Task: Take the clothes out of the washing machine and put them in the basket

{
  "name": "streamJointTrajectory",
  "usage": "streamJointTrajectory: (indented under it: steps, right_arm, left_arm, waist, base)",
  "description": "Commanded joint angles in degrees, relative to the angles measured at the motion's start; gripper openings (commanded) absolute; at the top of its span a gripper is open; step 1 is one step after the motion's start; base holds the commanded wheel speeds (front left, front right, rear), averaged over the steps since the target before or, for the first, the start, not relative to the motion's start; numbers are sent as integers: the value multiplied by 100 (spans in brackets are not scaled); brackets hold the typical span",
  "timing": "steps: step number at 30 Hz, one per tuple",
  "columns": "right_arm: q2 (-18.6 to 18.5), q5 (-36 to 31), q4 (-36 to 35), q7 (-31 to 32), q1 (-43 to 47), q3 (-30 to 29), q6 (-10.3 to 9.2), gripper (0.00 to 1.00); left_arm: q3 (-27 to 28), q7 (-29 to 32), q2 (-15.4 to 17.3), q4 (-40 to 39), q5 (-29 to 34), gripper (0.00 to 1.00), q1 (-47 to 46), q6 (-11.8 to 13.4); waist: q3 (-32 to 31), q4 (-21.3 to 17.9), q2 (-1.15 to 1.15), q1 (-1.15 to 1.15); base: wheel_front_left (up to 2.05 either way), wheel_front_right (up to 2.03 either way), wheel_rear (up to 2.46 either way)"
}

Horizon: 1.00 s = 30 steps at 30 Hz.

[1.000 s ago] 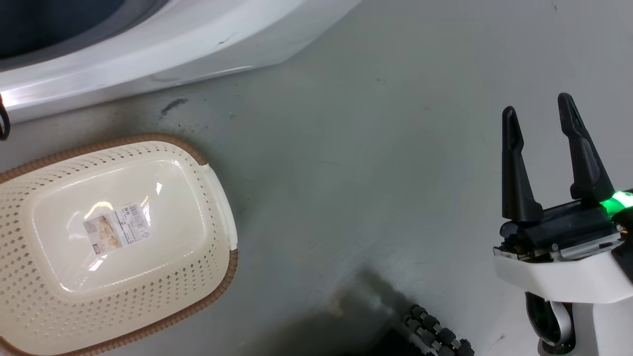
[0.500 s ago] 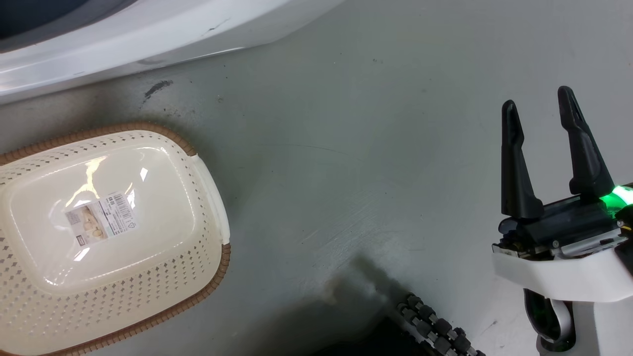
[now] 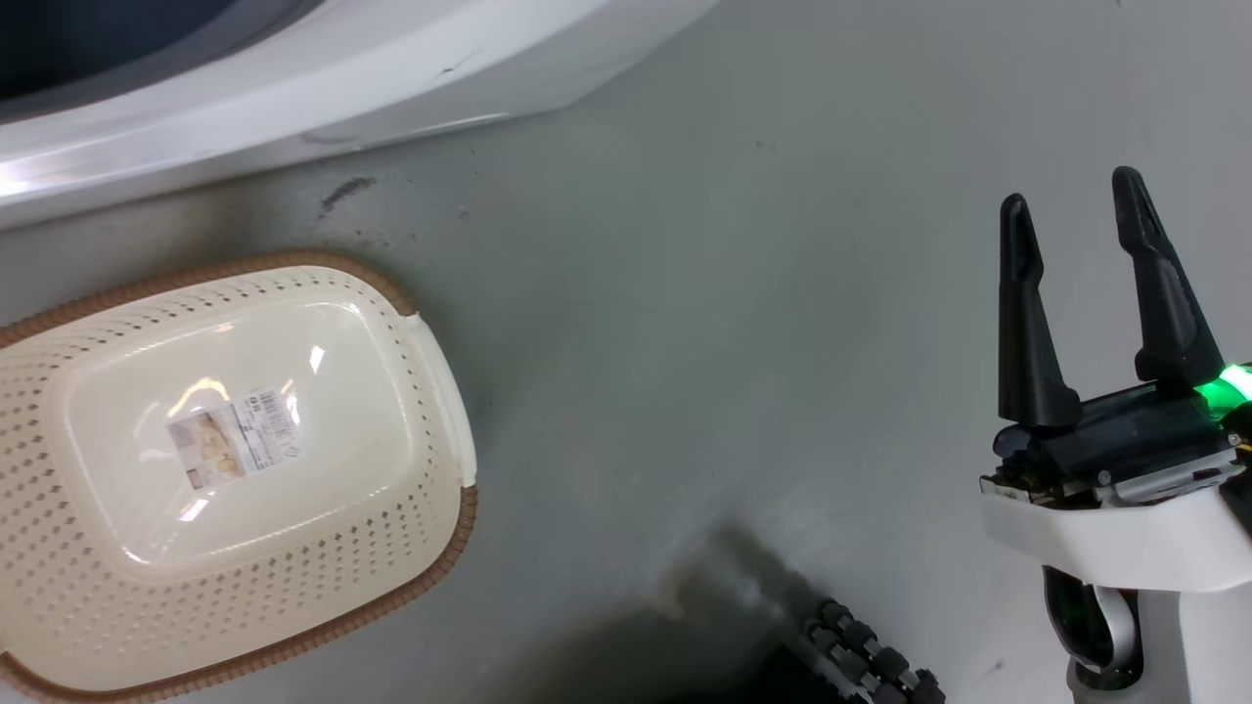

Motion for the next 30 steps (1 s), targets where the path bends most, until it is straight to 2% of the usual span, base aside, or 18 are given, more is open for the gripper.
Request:
streamJointTrajectory:
  steps: [1,9,10,22,30]
  right_arm:
    - [3,-69,2,-14,-73,-44,-4,100]
    - [2,-270,51,-14,16,-151,-4,100]
    - [2,-340,74,-14,93,-213,-4,100]
    - [2,-558,170,-14,385,-276,-4,100]
    - [1,-749,243,-14,658,-348,-3,100]
  left_arm:
    - [-100,-287,-7,-80,-18,0,244,2]
    - [-520,-1423,-67,-310,-339,0,1059,2]
    - [-611,-1779,-149,-361,-484,0,1317,2]
    - [-858,-3238,-368,-331,-843,0,2399,2]
    - [-1095,-3701,-528,-547,-1009,0,2911,2]
  waist:
    - [-164,123,0,0]
    - [-668,467,0,0]
    - [-831,611,0,0]
    - [-1560,995,0,0]
    - [-2110,1309,0,0]
  base:
    - [0,0,0]
    - [0,0,0]
    - [0,0,0]
    - [0,0,0]
    - [0,0,0]
